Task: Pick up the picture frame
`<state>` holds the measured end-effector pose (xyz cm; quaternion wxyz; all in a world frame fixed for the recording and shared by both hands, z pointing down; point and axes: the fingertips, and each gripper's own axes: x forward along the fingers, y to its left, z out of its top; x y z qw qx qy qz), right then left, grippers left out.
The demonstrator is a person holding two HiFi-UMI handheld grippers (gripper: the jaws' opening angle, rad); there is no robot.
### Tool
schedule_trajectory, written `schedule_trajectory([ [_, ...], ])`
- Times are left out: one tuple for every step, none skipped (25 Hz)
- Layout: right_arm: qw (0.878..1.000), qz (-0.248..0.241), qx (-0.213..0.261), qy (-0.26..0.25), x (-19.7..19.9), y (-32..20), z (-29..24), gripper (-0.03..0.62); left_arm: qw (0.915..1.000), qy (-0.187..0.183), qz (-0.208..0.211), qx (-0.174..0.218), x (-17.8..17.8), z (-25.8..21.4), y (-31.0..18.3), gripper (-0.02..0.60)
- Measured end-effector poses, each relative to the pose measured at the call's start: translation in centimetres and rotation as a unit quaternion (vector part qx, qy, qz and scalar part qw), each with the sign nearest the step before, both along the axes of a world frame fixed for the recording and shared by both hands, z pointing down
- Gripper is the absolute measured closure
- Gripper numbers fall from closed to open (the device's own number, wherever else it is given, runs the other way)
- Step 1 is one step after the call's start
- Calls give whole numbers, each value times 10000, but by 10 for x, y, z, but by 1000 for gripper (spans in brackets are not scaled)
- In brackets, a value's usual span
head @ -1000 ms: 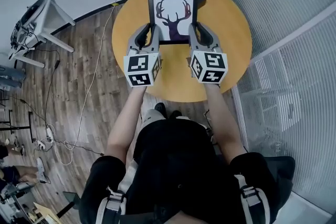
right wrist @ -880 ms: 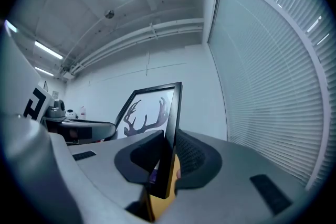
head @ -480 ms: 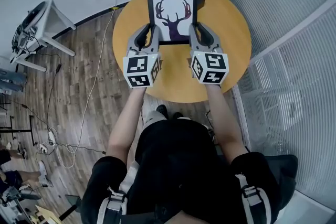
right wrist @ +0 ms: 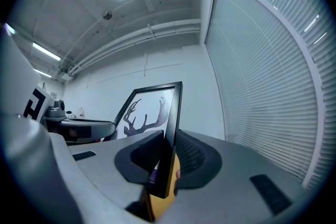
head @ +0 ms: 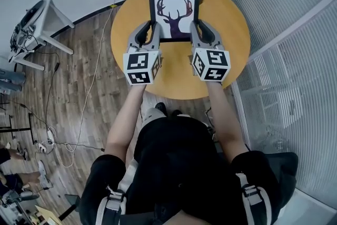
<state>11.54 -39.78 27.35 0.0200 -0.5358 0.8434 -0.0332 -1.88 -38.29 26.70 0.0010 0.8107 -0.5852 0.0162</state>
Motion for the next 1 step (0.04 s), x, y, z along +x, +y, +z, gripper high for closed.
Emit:
schedule_trajectory([
  [10000, 4, -6, 2, 1, 0, -1, 508, 10000, -4, 4, -4, 0, -1, 0, 500],
])
